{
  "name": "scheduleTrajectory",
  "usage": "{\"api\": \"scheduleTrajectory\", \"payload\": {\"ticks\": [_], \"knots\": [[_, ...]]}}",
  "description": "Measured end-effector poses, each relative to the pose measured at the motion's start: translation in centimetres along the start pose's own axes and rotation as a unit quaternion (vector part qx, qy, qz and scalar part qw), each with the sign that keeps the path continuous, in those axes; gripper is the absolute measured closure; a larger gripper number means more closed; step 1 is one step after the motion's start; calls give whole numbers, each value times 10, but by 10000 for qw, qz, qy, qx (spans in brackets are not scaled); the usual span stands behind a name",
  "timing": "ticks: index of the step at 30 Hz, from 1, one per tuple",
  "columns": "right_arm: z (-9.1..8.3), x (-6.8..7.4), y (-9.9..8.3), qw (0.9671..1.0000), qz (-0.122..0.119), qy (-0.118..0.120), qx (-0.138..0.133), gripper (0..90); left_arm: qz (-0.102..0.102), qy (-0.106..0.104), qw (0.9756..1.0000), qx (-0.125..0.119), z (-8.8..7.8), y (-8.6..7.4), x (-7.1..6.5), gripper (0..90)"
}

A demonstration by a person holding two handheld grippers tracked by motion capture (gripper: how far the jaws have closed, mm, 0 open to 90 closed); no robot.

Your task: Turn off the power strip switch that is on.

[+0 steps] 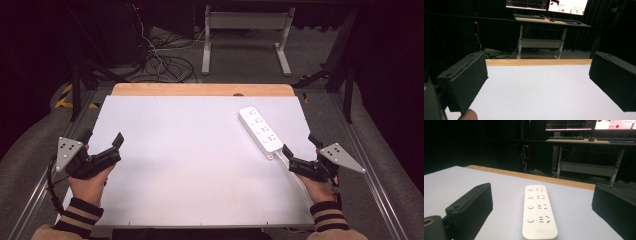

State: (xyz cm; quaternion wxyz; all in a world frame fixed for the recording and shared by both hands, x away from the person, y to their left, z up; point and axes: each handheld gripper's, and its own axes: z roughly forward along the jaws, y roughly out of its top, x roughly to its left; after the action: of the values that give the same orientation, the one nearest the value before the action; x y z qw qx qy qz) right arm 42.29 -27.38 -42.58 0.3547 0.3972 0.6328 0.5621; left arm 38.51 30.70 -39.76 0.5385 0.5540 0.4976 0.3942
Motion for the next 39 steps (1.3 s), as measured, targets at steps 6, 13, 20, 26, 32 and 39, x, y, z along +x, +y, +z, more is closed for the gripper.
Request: {"api": "scheduleTrajectory", "payload": {"ticks": [6,13,20,26,32,39], "knots": [[-2,0,0,10000,1,-12,-2,51,-10,-20,10000,-3,1,0,-1,25],[-2,0,0,10000,-4,25,5,55,-22,-30,10000,-4,2,0,-1,26],[-7,0,1,9998,-114,61,-124,439,-34,-53,10000,28,3,0,-2,29],[-13,2,2,9996,-261,-23,-110,816,-53,-76,10000,24,5,1,-2,34],[-19,-1,11,9999,-88,-61,-16,900,-17,-113,9999,31,7,1,-5,35],[-11,-3,42,9996,199,-197,37,900,29,-89,9999,65,8,0,-5,36]]}}
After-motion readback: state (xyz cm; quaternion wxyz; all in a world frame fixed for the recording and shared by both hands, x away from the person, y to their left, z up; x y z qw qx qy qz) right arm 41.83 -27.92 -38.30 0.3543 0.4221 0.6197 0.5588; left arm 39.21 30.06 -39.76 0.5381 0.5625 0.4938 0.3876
